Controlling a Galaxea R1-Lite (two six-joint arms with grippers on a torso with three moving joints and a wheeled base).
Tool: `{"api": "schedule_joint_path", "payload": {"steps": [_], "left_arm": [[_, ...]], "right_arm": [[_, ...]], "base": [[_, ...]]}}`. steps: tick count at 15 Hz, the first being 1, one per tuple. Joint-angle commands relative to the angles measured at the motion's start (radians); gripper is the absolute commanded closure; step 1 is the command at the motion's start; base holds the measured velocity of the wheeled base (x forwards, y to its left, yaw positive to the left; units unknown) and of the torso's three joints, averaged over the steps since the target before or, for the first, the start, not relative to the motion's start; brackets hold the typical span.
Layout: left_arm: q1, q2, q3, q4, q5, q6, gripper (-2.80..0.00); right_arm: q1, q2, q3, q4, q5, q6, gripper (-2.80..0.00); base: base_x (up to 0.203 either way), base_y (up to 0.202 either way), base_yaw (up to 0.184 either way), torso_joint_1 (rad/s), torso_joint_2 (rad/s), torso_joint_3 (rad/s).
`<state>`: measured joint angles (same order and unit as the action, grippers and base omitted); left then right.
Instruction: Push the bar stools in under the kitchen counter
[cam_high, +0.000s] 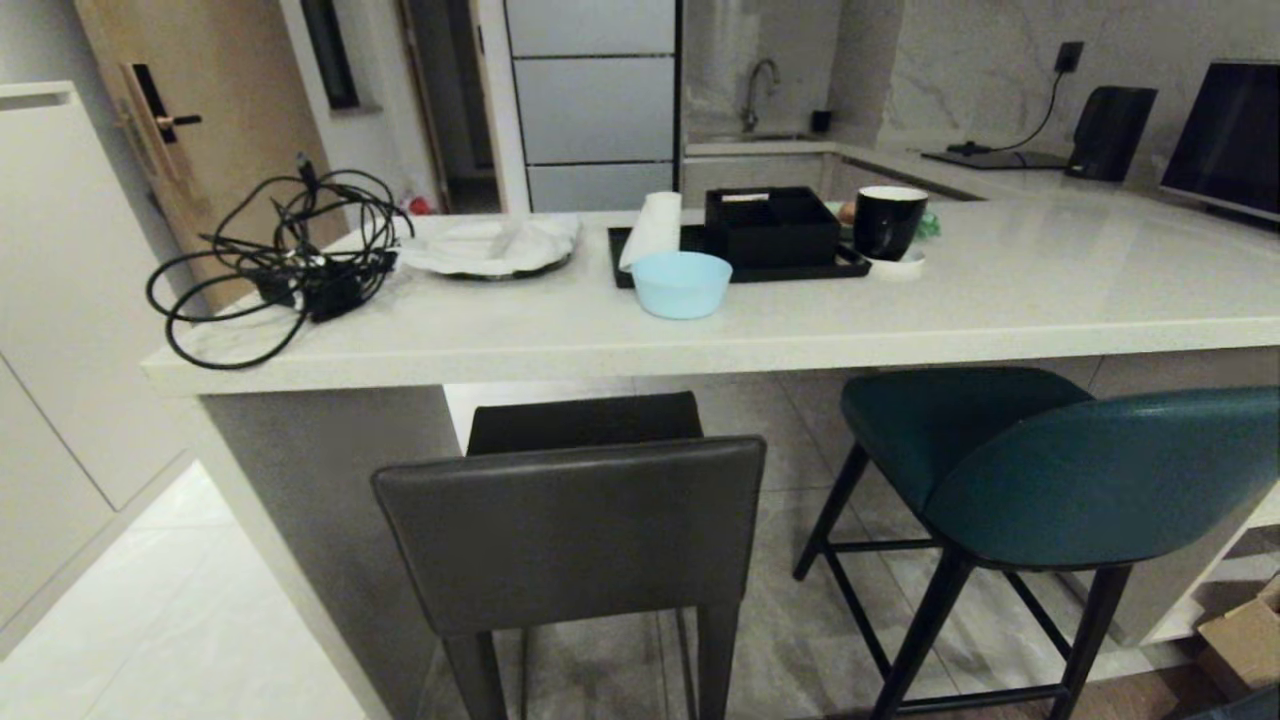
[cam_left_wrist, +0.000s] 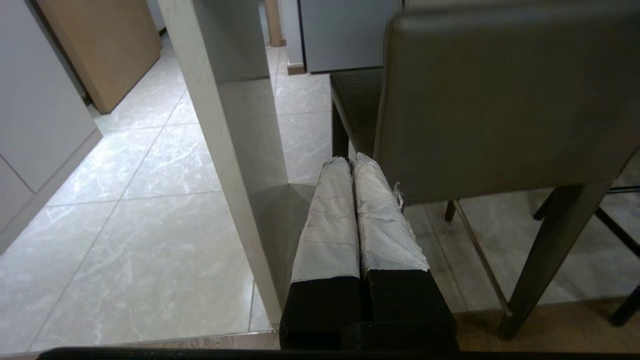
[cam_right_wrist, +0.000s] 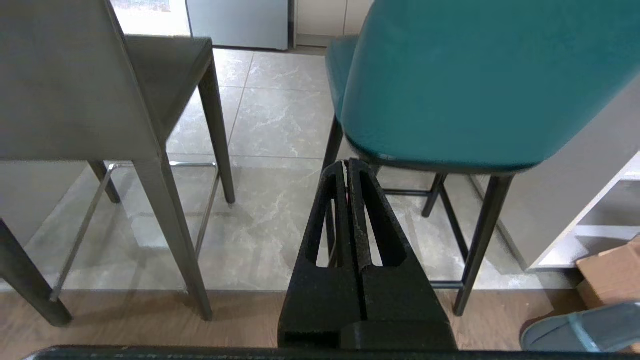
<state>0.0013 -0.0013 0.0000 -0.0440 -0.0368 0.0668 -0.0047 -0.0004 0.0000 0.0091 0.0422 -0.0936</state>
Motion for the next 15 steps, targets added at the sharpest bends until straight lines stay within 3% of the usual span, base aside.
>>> {"api": "schedule_joint_path", "payload": {"steps": [1, 10, 15], "left_arm": [[0.0, 0.003, 0.018, 0.0, 0.0, 0.001, 0.0], [0.0, 0.001, 0.018, -0.002, -0.002, 0.007, 0.0], [0.0, 0.001, 0.018, -0.002, -0.002, 0.007, 0.0]], "right_arm": [[0.0, 0.0, 0.0, -0.001, 0.001, 0.002, 0.0], [0.0, 0.0, 0.0, -0.001, 0.001, 0.016, 0.0], [0.0, 0.0, 0.0, -0.001, 0.001, 0.017, 0.0]], "base": [[0.0, 0.0, 0.0, 0.205, -0.48, -0.286], [0.0, 0.0, 0.0, 0.21, -0.48, -0.271], [0.0, 0.0, 0.0, 0.04, -0.08, -0.045]]}}
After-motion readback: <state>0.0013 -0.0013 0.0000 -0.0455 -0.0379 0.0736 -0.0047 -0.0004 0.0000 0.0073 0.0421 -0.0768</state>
